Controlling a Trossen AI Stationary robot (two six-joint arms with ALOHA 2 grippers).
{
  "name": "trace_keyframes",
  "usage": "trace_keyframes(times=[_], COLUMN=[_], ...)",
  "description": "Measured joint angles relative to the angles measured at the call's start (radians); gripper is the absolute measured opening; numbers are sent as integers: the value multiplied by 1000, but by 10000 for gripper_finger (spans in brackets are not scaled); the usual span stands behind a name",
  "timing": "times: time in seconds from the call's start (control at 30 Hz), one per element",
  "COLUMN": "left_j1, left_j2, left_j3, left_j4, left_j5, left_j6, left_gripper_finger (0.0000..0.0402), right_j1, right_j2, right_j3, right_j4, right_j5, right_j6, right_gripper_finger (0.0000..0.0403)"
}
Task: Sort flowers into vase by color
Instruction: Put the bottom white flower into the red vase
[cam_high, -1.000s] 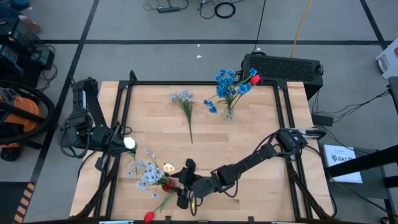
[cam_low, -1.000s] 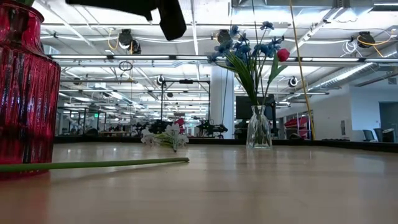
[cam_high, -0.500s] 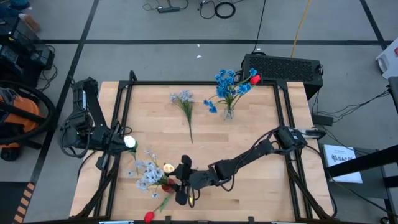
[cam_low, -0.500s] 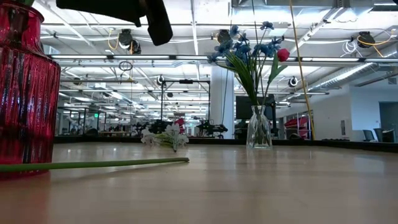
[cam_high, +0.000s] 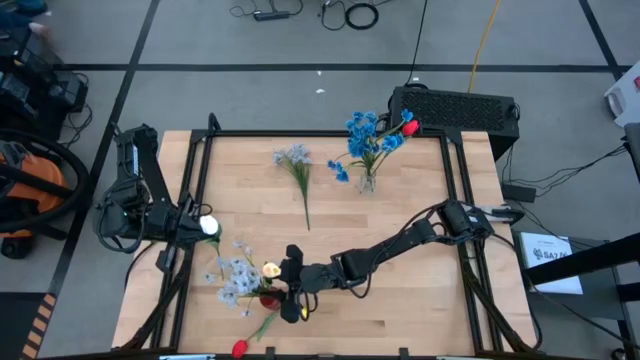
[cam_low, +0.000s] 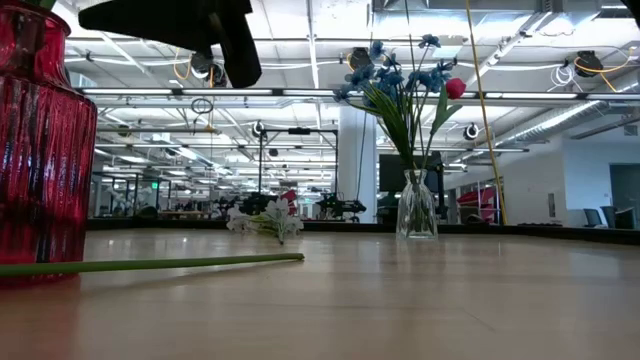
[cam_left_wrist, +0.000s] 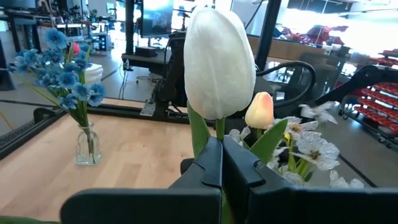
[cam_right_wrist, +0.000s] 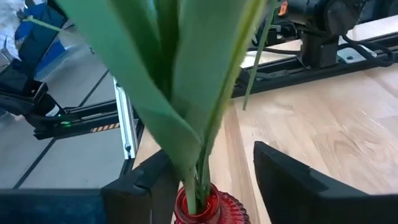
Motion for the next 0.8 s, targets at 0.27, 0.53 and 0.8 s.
trace_keyframes(times=[0.27,0.53,0.8], left_j1=[1,0,0], left_j2=[0,0,0], left_j3=[0,0,0], left_j4=[-1,-1,0], left_j5=[-14,-14,-14], left_j6=[0,0,0], left_gripper_finger=[0,0,0], right_j1=[0,0,0], right_j2=[0,0,-1], right_j3=[0,0,0], right_j4=[20,27,32], right_j5=[-1,1,12], right_j6=[-59,-70,-74], right_gripper_finger=[92,10,4])
